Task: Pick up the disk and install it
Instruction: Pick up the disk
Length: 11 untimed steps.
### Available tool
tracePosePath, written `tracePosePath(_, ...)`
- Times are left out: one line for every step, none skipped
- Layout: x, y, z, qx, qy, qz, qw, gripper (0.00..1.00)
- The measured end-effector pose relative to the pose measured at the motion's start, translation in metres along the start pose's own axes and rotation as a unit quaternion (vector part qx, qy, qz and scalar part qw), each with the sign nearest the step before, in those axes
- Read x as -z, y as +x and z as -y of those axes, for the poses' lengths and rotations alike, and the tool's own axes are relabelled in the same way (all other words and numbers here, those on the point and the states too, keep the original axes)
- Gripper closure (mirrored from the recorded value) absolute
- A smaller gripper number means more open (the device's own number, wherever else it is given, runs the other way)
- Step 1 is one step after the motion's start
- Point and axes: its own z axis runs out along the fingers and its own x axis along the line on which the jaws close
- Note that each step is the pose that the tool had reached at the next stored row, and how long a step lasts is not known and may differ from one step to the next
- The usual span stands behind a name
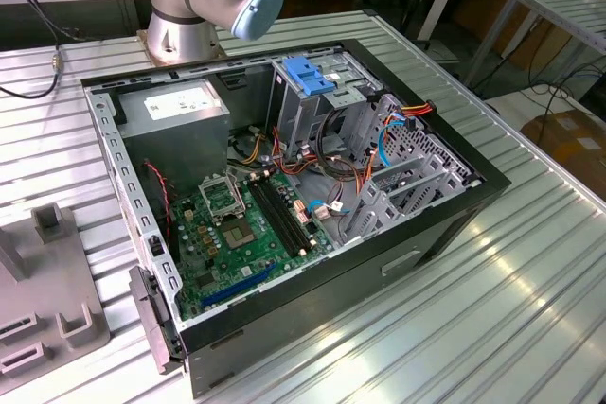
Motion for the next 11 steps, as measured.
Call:
tracePosePath(0.0000,0.0000,0.0000,0.000,0.0000,0.0000,1.00000,0.40)
tracePosePath(-0.0001,0.0000,0.0000,0.000,0.0000,0.0000,1.00000,0.40)
tracePosePath(-0.0002,0.0000,0.0000,0.000,0.0000,0.0000,1.00000,0.40)
tracePosePath(-0.0006,0.0000,0.0000,0.000,0.0001,0.0001,1.00000,0.40)
tracePosePath(-0.0014,0.0001,0.0000,0.000,0.0002,0.0001,1.00000,0.40)
tracePosePath(-0.0022,0.0003,-0.0003,0.000,0.0001,0.0001,1.00000,0.40)
tracePosePath(-0.0031,0.0007,-0.0010,0.000,-0.0001,-0.0001,1.00000,0.40)
tracePosePath(-0.0042,0.0012,-0.0017,0.000,0.0000,0.0000,1.00000,0.40)
tracePosePath(-0.0052,0.0016,-0.0029,0.001,0.0000,0.0001,1.00000,0.40)
tracePosePath(-0.0059,0.0018,-0.0041,0.002,0.0000,0.0002,1.00000,0.40)
tracePosePath(-0.0065,0.0019,-0.0047,0.004,-0.0001,0.0002,0.99999,0.40)
